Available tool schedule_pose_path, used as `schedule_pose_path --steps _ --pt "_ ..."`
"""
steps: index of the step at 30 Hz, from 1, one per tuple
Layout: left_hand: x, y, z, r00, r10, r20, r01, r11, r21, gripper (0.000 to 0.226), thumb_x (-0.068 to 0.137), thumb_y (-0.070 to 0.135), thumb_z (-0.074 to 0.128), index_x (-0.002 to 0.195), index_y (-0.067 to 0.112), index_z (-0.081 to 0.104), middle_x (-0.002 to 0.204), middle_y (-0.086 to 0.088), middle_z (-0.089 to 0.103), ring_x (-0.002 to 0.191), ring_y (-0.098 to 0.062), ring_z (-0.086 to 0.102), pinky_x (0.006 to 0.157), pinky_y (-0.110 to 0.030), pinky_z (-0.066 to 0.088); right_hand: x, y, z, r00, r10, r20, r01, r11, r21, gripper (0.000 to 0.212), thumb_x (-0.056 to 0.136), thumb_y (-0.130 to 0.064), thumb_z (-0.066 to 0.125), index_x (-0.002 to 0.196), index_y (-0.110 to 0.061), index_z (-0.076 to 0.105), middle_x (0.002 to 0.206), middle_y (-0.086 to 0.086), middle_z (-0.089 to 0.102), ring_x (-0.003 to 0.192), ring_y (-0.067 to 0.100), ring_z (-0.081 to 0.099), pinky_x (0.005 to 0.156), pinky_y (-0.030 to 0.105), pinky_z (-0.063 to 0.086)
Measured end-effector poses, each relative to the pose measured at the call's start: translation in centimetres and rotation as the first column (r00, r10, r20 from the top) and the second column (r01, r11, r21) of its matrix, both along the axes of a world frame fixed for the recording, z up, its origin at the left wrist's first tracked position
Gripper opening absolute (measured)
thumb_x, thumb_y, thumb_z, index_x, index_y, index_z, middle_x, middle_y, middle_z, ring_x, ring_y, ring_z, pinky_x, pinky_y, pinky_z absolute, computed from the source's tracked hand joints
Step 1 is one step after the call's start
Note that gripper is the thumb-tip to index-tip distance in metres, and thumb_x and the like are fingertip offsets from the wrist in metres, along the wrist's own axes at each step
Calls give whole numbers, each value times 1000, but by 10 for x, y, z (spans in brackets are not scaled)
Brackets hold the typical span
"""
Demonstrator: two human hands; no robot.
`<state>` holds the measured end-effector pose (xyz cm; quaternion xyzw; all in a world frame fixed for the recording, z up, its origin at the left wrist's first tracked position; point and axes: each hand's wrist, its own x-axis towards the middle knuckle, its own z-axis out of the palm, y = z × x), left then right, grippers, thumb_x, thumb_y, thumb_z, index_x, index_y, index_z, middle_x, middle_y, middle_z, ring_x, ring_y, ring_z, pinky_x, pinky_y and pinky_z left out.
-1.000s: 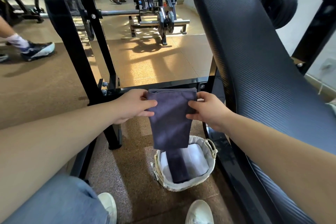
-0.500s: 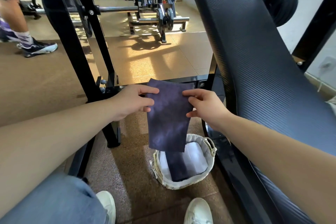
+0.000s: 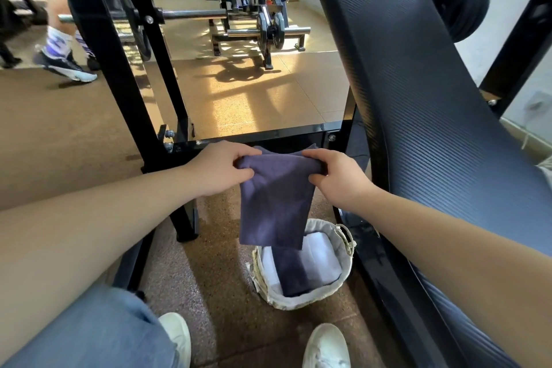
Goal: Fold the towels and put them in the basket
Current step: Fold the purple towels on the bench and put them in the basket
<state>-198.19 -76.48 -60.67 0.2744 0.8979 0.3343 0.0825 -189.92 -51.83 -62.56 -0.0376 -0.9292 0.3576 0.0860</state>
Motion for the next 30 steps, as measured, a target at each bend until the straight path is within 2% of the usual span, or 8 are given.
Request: schedule_pose_path --steps 2,6,12,15,18,23,27,30 --pt "1 2 0 1000 8 2 -7 999 -32 43 83 15 72 122 34 72 97 10 74 93 -9 68 86 -35 58 -1 2 -1 999 3 44 -5 1000 29 51 93 -10 60 135 -38 62 105 -17 64 95 1 52 61 -4 32" --pt "1 7 -2 999 34 -43 -38 994 -101 53 80 18 77 131 30 68 81 26 60 76 5 58 65 -12 39 0 6 -2 995 13 102 -18 999 47 45 98 -11 56 136 -35 61 111 -11 68 96 6 56 68 4 34" --pt "1 10 1 997 32 -76 -40 993 -111 20 84 19 64 93 33 75 79 17 68 80 -4 63 62 -20 41 -2 8 0 995 -3 96 -9 992 128 24 99 -16 56 118 -25 68 108 3 69 93 18 61 73 28 43" --pt "-1 8 2 999 18 -46 -22 996 -84 13 89 23 65 81 29 73 72 4 68 71 -15 63 64 -31 45 -3 8 2 999 -25 42 25 1000 -11 16 96 -15 59 106 -22 68 106 5 66 89 17 63 76 30 45" --pt "-1 4 0 994 111 19 -112 993 28 12 91 30 65 86 24 73 85 -3 70 81 -21 64 74 -40 49 -3 7 5 998 -48 41 58 956 -288 13 95 -18 61 96 -30 66 96 -5 70 89 10 65 80 36 54" --pt "-6 4 -3 968 152 198 -203 942 266 15 96 23 64 109 25 70 101 1 74 99 -18 70 87 -37 58 -7 3 1 995 -58 78 91 829 -551 19 99 -22 61 117 -22 59 99 5 73 96 21 71 83 42 63" --pt "-4 6 -6 952 150 265 -247 891 381 24 100 19 62 107 40 51 101 -6 74 90 -21 73 76 -31 62 -7 0 -4 992 -118 38 118 801 -586 31 99 -21 62 114 -44 46 87 4 70 79 15 69 71 39 64" --pt "-3 6 -6 984 124 129 -162 924 347 26 102 11 53 91 34 56 88 3 68 79 -14 61 74 -36 49 -6 -1 -1 995 -95 -17 71 840 -538 26 100 -21 55 95 -46 51 77 4 62 71 19 57 74 50 59"
